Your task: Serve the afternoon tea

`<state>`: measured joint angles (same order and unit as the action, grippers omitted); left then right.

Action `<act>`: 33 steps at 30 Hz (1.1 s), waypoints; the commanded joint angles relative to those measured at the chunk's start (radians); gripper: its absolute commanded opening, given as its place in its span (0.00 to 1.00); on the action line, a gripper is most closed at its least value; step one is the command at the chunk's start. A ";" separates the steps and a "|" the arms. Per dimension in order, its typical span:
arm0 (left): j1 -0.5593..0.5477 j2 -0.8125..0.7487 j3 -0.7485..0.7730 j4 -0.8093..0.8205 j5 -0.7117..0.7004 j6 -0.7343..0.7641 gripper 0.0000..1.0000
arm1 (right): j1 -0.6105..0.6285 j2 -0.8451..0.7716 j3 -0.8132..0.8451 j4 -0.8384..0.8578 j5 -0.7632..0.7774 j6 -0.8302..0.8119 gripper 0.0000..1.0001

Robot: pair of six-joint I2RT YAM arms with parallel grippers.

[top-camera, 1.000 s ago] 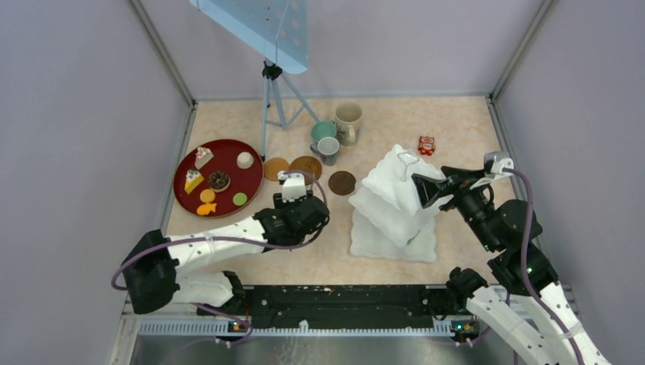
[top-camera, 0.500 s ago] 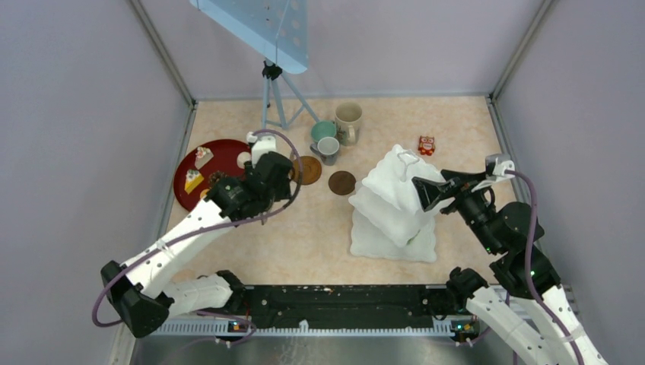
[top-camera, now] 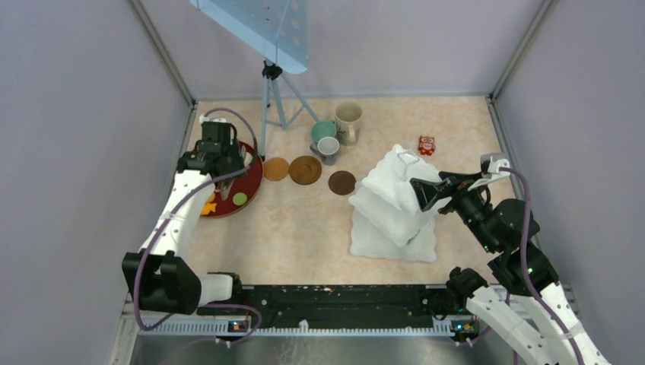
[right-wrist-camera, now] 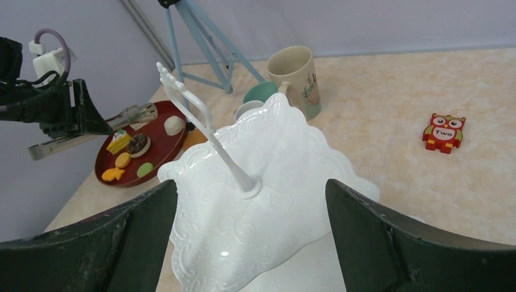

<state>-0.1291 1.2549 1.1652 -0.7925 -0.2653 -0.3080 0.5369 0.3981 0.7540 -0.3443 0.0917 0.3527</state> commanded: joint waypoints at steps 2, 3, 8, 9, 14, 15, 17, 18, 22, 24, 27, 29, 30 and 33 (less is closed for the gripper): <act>0.077 0.079 0.036 0.129 0.115 0.087 0.57 | 0.011 0.017 0.038 0.029 0.009 -0.004 0.90; 0.082 0.096 0.041 0.142 0.119 0.092 0.57 | 0.011 0.018 0.038 0.029 0.013 -0.008 0.90; 0.089 0.189 0.079 0.148 0.136 0.098 0.60 | 0.012 0.019 0.043 0.025 0.031 -0.025 0.90; 0.091 0.203 0.083 0.153 0.130 0.101 0.61 | 0.012 0.017 0.046 0.023 0.034 -0.028 0.90; 0.091 0.260 0.118 0.155 0.099 0.118 0.60 | 0.012 0.013 0.054 0.014 0.053 -0.041 0.90; 0.091 0.265 0.122 0.154 0.095 0.119 0.60 | 0.012 0.015 0.056 0.013 0.055 -0.044 0.90; 0.091 0.269 0.122 0.159 0.095 0.121 0.60 | 0.013 0.014 0.056 0.012 0.056 -0.043 0.90; 0.091 0.273 0.120 0.160 0.098 0.122 0.60 | 0.013 0.014 0.056 0.012 0.056 -0.043 0.90; 0.092 0.292 0.115 0.163 0.095 0.122 0.59 | 0.012 0.015 0.051 0.017 0.056 -0.044 0.90; 0.093 0.298 0.113 0.164 0.089 0.121 0.58 | 0.012 0.015 0.051 0.018 0.057 -0.043 0.90; 0.097 0.306 0.103 0.170 0.085 0.123 0.60 | 0.012 0.017 0.051 0.018 0.060 -0.042 0.90; 0.103 0.314 0.092 0.176 0.086 0.124 0.60 | 0.012 0.019 0.053 0.019 0.059 -0.042 0.90; 0.106 0.317 0.086 0.179 0.087 0.124 0.60 | 0.012 0.019 0.053 0.020 0.059 -0.042 0.90; 0.116 0.329 0.065 0.209 0.101 0.136 0.59 | 0.012 0.022 0.054 0.020 0.060 -0.042 0.90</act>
<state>-0.0303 1.5646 1.2442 -0.6594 -0.1650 -0.1959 0.5369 0.4091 0.7559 -0.3450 0.1383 0.3222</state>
